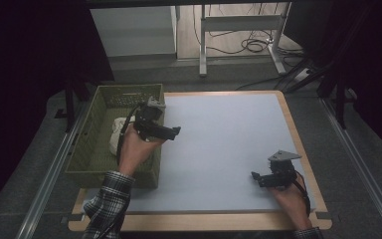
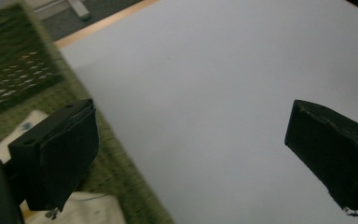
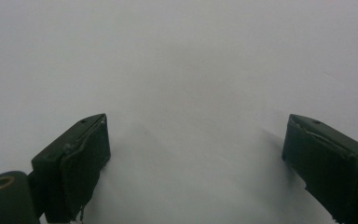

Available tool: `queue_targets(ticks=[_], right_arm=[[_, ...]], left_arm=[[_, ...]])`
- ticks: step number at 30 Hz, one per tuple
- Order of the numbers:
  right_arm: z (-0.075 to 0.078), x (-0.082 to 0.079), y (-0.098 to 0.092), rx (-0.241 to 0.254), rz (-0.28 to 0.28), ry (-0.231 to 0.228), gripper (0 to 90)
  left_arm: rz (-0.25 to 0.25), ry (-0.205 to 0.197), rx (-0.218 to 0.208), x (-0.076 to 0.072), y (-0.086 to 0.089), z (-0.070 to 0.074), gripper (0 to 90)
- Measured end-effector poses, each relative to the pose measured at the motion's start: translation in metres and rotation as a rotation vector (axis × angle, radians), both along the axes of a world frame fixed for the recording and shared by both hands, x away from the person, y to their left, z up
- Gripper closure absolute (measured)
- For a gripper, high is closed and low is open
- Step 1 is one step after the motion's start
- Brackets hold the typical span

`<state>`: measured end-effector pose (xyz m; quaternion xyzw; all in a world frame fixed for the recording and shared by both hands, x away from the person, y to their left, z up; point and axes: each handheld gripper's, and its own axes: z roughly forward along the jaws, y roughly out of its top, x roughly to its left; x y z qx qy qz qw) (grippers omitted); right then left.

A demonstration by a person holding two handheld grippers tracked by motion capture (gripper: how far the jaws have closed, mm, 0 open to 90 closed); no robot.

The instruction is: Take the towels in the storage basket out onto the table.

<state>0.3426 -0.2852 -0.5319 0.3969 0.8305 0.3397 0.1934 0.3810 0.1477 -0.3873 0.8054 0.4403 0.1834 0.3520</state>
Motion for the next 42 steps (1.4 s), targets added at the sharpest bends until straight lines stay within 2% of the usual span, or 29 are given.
queue_targets(ticks=[3, 11, 17, 21, 23, 28, 34, 36, 42], right_arm=[[0.0, 0.0, 0.0, 0.0, 0.0, 0.0, 7.8], [0.0, 0.0, 0.0, 0.0, -0.001, 0.001, 7.8], [0.0, 0.0, 0.0, 0.0, 0.0, 0.001, 7.9], [0.0, 0.0, 0.0, 0.0, -0.001, 0.001, 7.8], [0.0, 0.0, 0.0, 0.0, 0.0, 0.001, 7.8], [0.0, 0.0, 0.0, 0.001, 0.0, 0.001, 7.8], [0.0, 0.0, 0.0, 0.001, 0.0, 0.001, 7.8], [0.0, 0.0, 0.0, 0.001, -0.001, 0.002, 7.8], [0.0, 0.0, 0.0, 0.001, -0.001, 0.001, 7.8]], left_arm=[[0.034, -0.009, 0.025, 0.002, 0.019, 0.002, 3.7], [0.132, -0.018, 0.04, 0.011, 0.064, -0.005, 3.7], [0.185, -0.004, 0.047, 0.024, 0.091, -0.014, 2.0], [0.197, 0.017, 0.052, 0.033, 0.104, -0.024, 1.2], [0.196, 0.043, 0.041, 0.038, 0.11, -0.033, 1.2], [0.195, 0.1, 0.073, 0.05, 0.116, -0.053, 1.2], [0.184, 0.196, 0.1, 0.061, 0.121, -0.078, 0.8], [0.18, 0.232, 0.111, 0.064, 0.122, -0.084, 1.0], [0.158, 0.289, 0.173, 0.072, 0.121, -0.091, 3.3]])
